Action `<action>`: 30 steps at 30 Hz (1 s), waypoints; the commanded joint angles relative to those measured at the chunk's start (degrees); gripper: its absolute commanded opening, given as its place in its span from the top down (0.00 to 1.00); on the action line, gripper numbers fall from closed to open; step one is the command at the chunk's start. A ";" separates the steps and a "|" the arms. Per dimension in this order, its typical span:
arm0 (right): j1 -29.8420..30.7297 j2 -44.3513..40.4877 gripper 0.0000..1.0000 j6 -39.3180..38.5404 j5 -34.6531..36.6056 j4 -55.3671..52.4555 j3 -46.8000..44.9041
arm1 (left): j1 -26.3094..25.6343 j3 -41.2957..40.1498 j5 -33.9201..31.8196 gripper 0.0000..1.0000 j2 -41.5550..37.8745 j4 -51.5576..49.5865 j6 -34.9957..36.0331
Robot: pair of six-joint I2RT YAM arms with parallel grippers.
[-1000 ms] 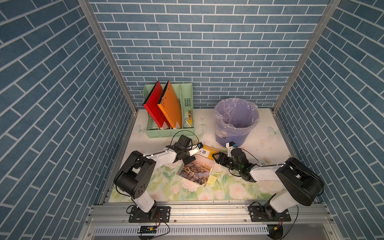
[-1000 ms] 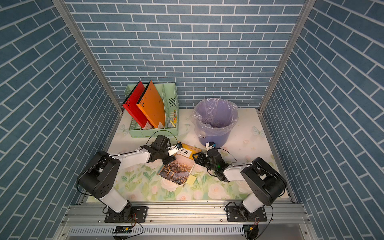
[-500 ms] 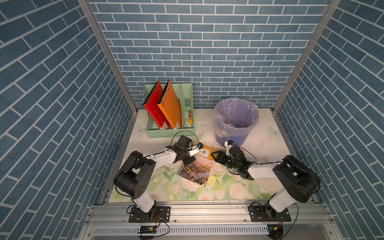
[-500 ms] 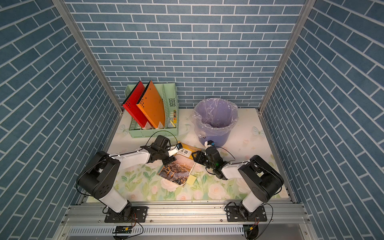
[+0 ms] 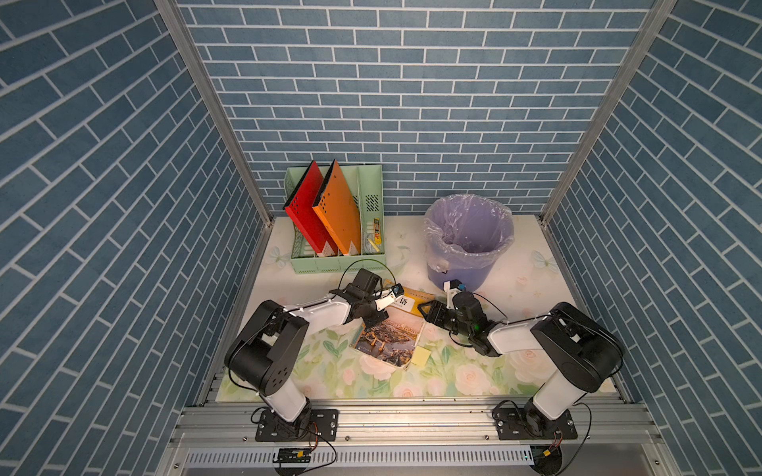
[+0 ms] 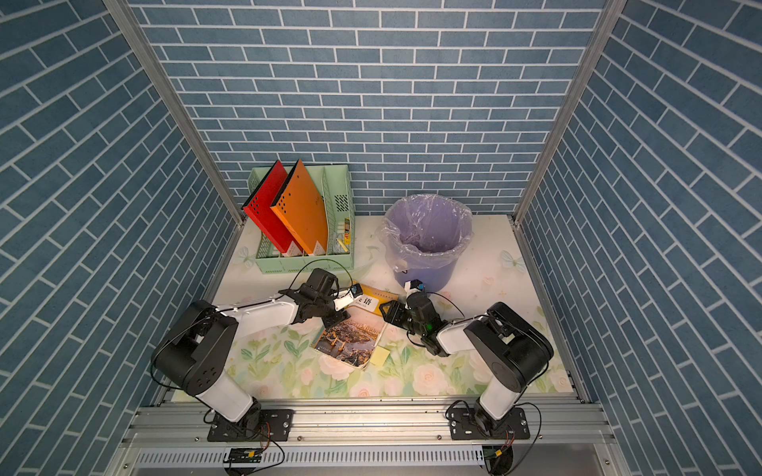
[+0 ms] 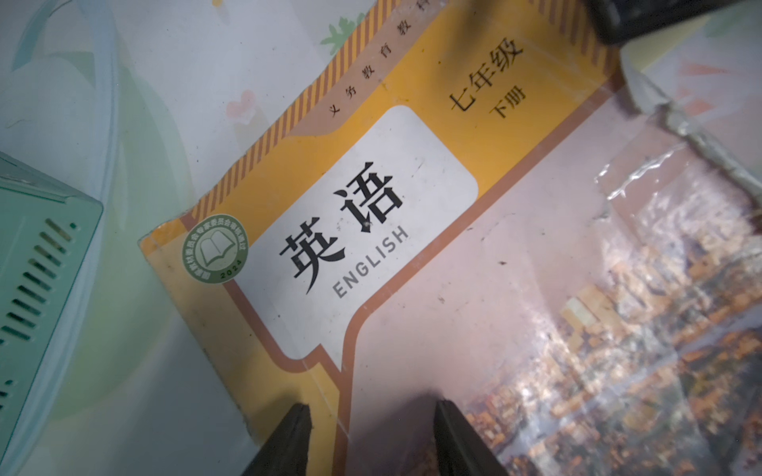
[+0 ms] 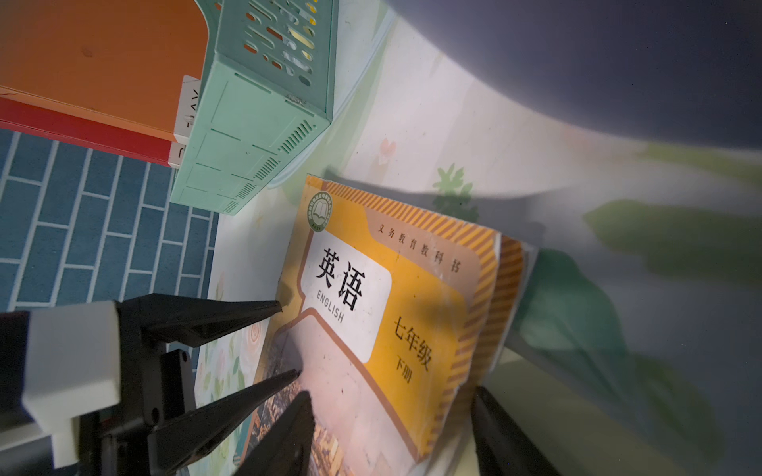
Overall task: Peel off the used sticky note
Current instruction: Open the book at the center of the board.
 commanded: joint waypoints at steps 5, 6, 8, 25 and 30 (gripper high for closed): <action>1.26 1.87 0.41 3.76 -4.03 9.36 -0.24 | -0.70 -0.65 0.73 0.47 -0.47 -1.17 0.71; 1.55 1.66 0.41 3.63 -4.12 9.44 0.37 | -0.65 -0.68 0.74 0.48 -0.43 -1.14 0.73; 1.87 1.14 0.42 3.59 -4.17 9.29 1.46 | -0.63 -0.74 0.74 0.51 -0.37 -1.14 1.08; 2.51 -2.17 0.93 -0.10 0.76 -2.91 3.49 | 2.42 6.39 4.97 0.61 -4.95 -9.02 -1.45; 4.50 -4.88 1.00 -3.83 2.61 -13.86 8.60 | 2.82 8.32 9.09 0.55 -10.05 -13.34 -2.94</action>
